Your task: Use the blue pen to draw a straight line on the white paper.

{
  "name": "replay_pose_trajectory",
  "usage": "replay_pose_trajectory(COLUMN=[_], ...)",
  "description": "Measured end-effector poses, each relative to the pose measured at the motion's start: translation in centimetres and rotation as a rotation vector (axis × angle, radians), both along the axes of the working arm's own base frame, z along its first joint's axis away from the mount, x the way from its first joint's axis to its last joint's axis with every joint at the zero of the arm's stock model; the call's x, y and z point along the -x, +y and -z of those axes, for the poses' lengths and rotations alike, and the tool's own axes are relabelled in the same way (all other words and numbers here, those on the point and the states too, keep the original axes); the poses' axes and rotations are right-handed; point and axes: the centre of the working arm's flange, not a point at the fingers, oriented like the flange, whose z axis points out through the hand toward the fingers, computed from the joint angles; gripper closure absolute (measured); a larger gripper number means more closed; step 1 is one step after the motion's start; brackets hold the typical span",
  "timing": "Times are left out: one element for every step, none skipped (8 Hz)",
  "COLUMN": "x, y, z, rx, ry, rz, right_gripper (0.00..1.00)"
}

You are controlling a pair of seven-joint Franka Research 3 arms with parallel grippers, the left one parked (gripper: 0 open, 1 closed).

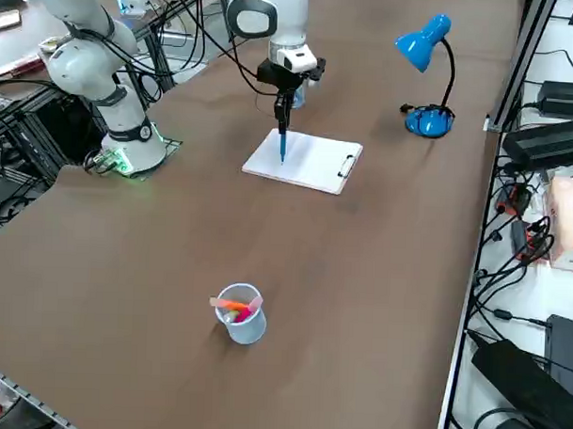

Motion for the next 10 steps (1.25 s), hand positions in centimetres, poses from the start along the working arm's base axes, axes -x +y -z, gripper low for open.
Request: replay_pose_trajectory(x=[0.0, 0.1, 0.1, 0.2, 0.4, 0.5, 0.6, 0.7, 0.7, 0.8], y=[0.2, 0.5, 0.8, 1.1, 1.5, 2.0, 2.4, 2.7, 3.1, 3.6], z=[0.0, 0.0, 0.0, 0.0, 0.0, -0.1, -0.1, 0.0, -0.1, 0.0], rx=[-0.003, -0.006, -0.010, -0.017, -0.028, -0.040, -0.047, -0.051, -0.063, -0.075], ry=[-0.004, -0.007, -0.010, -0.011, -0.008, -0.009, -0.010, -0.012, -0.015, -0.019], rz=[0.004, 0.012, 0.017, 0.021, 0.026, 0.029, 0.027, 0.025, 0.029, 0.028], right_gripper=[0.79, 0.79, 0.79, 0.79, 0.79, 0.79, 0.79, 0.79, 0.79, 0.79])
